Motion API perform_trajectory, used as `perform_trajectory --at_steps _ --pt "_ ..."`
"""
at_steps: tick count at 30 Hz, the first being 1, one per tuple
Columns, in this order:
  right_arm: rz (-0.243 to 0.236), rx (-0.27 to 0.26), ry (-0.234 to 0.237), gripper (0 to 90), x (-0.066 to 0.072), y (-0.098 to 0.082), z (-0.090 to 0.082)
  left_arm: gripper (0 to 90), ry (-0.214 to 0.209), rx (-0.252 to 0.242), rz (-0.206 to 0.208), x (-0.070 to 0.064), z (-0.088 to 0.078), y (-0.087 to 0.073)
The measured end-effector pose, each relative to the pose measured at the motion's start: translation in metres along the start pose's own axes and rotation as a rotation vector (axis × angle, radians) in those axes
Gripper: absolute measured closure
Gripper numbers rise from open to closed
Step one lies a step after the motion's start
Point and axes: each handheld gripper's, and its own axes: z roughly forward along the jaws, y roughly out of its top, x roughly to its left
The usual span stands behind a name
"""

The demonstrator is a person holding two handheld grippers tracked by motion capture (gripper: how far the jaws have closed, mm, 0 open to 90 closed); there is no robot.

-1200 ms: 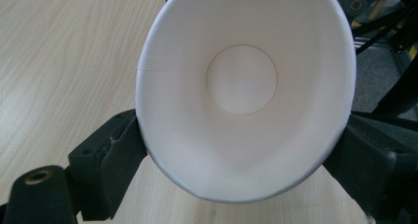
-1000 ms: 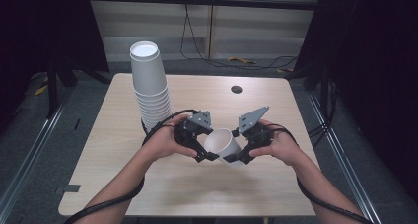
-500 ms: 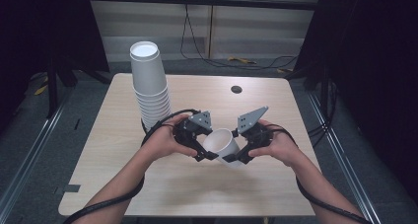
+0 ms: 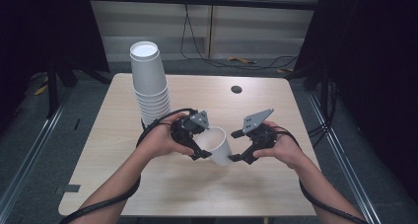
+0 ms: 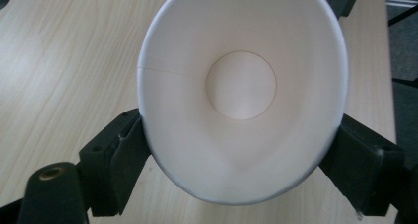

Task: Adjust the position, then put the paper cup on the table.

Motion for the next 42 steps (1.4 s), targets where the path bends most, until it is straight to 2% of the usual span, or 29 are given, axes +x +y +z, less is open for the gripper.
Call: perform_trajectory --at_steps 4,9,12,15,22,27,33,42 --pt "0.012 0.003 -0.036 15.3 -0.002 -0.005 0.001 16.4 0.015 0.049 -0.004 -0.001 0.001 -0.001" --pt "0.027 0.014 -0.086 14.2 -0.005 -0.013 0.003 16.0 0.029 0.067 -0.017 -0.001 -0.002 0.0" --pt "0.039 0.022 -0.094 14.0 -0.005 -0.019 0.004 15.7 0.033 0.083 -0.024 0.0 -0.002 -0.002" --pt "0.03 0.035 -0.123 14.0 -0.006 -0.025 0.005 15.4 0.039 0.097 -0.028 0.001 0.0 -0.003" --pt "0.059 0.051 -0.167 14.0 -0.007 -0.041 0.007 14.7 0.048 0.118 -0.04 0.001 0.004 -0.004" --pt "0.078 0.063 -0.188 14.0 -0.009 -0.053 0.008 14.5 0.049 0.137 -0.027 0.001 0.006 -0.005" --pt "0.104 0.074 -0.208 14.0 -0.01 -0.067 0.009 13.9 0.053 0.141 -0.039 0.001 0.01 -0.006" --pt "0.134 0.087 -0.237 14.0 -0.01 -0.085 0.013 12.8 0.051 0.165 -0.033 0.0 0.013 -0.007"
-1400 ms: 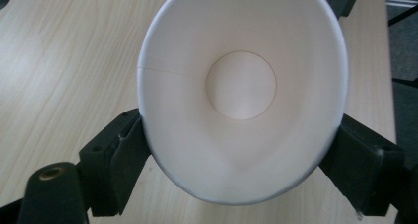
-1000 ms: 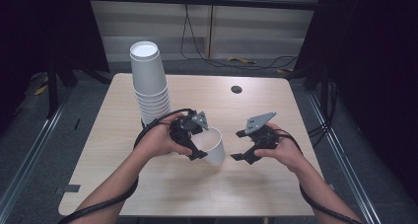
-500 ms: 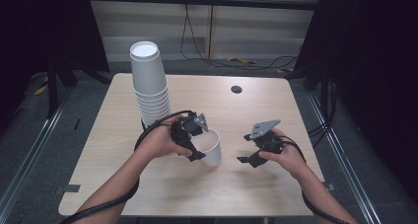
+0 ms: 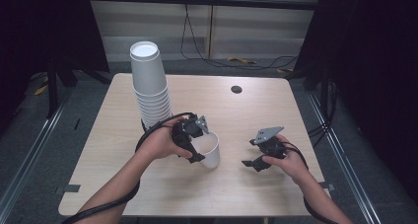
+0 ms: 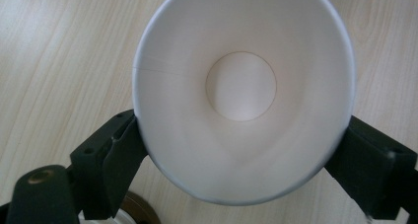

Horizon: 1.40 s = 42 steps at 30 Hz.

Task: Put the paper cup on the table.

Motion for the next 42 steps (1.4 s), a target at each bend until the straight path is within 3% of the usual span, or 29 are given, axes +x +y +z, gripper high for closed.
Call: perform_trajectory --at_steps 16,23,42 --pt "0.038 -0.021 -0.018 13.5 0.002 -0.02 0.006 9.5 -0.001 -0.036 0.022 0.0 0.004 0.001" --pt "0.086 -0.071 -0.013 11.8 0.0 -0.028 0.007 8.6 -0.014 -0.061 0.01 0.0 0.006 0.0" --pt "0.102 -0.087 -0.027 10.5 0.001 -0.031 0.007 8.2 -0.045 -0.096 -0.035 -0.001 0.005 -0.008"
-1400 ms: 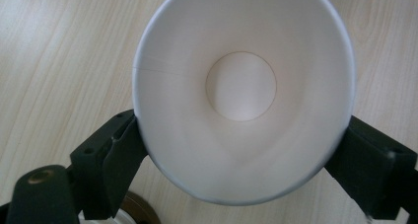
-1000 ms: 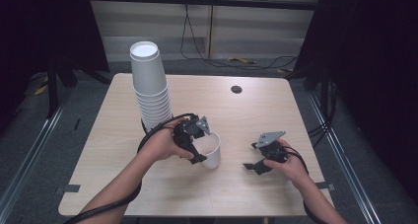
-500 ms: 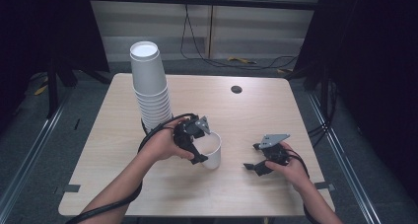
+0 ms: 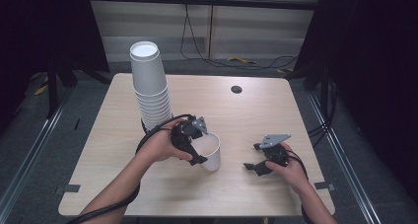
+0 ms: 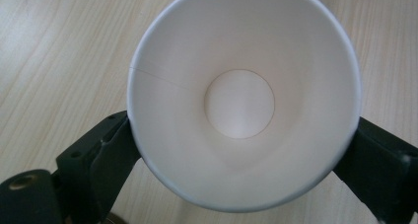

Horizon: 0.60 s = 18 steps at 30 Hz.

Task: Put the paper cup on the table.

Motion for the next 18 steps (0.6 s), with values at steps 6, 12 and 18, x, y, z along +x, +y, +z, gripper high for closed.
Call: perform_trajectory --at_steps 6,12,18 --pt "0.0 -0.001 0.0 10.5 0.0 0.0 0.0001 8.2 -0.001 -0.01 -0.009 -0.0009 0.0002 -0.0011" --pt "0.0 -0.001 -0.001 10.5 0.0 -0.0001 0.0001 8.0 -0.01 -0.023 -0.017 -0.0004 0.0023 -0.0008" --pt "0.0 -0.001 -0.001 10.5 0.0 0.0 0.0001 8.0 -0.022 -0.04 -0.04 -0.0033 0.0078 -0.0008"
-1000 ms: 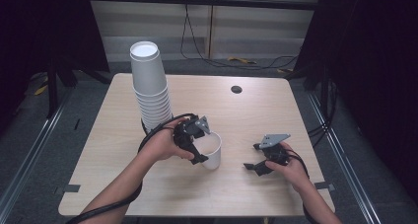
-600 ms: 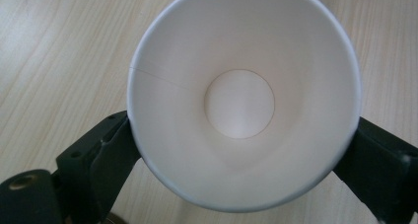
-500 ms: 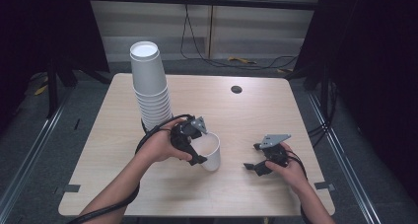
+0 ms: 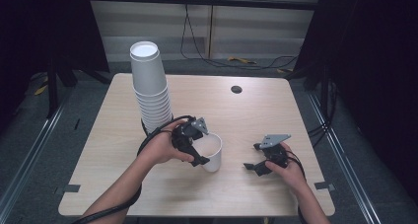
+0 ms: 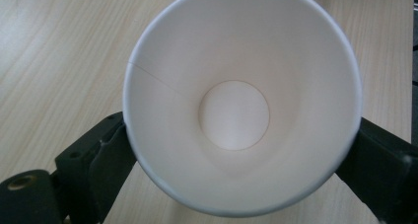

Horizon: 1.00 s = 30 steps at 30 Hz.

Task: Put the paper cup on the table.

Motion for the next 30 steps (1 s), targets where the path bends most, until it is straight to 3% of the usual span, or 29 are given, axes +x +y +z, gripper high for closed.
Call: perform_trajectory --at_steps 4,10,12,15,17,30 --pt "0.0 0.0 0.0 10.5 0.0 0.0 0.0 9.6 -0.005 0.021 0.006 -0.001 0.007 -0.001" --pt "0.0 0.0 0.0 10.5 0.0 0.0 0.0 11.9 -0.014 0.003 -0.02 -0.002 0.009 -0.009" --pt "0.0 0.0 0.0 10.5 0.0 0.0 0.0 12.0 -0.011 0.007 -0.006 -0.001 0.007 -0.012" --pt "0.0 0.0 0.0 10.5 0.0 0.0 0.0 12.3 -0.007 -0.012 -0.032 -0.002 0.005 -0.017" --pt "0.0 0.0 0.0 10.5 0.0 0.0 0.0 12.4 -0.004 -0.008 -0.02 -0.002 0.002 -0.021" --pt "0.0 0.0 0.0 10.5 0.0 0.0 0.0 14.3 0.015 -0.027 -0.058 -0.004 -0.001 -0.054"
